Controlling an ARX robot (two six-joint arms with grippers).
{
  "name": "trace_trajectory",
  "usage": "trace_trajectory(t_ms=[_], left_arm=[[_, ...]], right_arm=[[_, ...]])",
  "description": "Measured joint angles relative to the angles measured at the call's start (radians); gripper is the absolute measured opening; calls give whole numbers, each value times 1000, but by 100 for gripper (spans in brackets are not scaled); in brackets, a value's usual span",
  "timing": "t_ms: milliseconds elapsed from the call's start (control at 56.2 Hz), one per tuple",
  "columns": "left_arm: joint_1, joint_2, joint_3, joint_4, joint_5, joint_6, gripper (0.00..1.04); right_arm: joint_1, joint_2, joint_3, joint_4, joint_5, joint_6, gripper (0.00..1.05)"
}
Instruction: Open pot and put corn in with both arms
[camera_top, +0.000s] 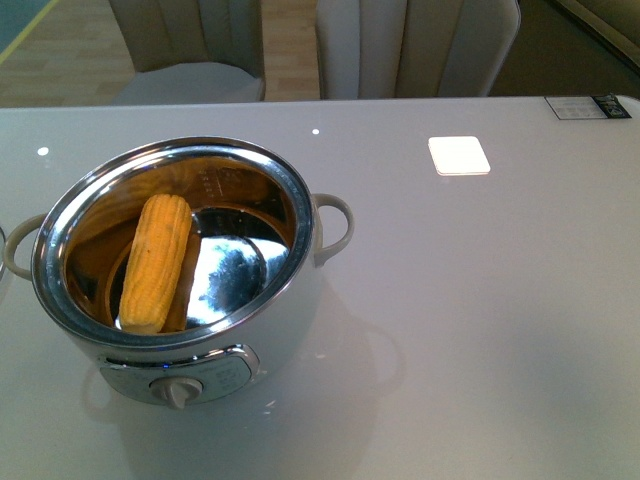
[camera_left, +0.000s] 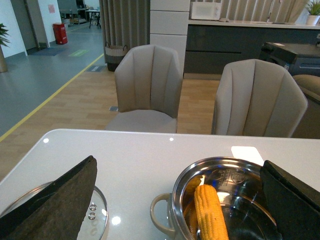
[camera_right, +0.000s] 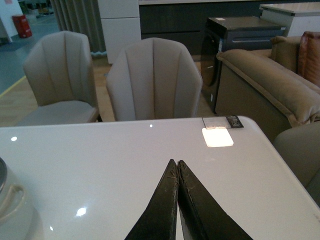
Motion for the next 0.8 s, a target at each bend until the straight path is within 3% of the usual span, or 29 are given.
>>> trace_trajectory(t_ms=[800], left_arm=[[0,0,0,0,0,0,98]], right_arm=[[-2,-362,0,-348,0,0,2]])
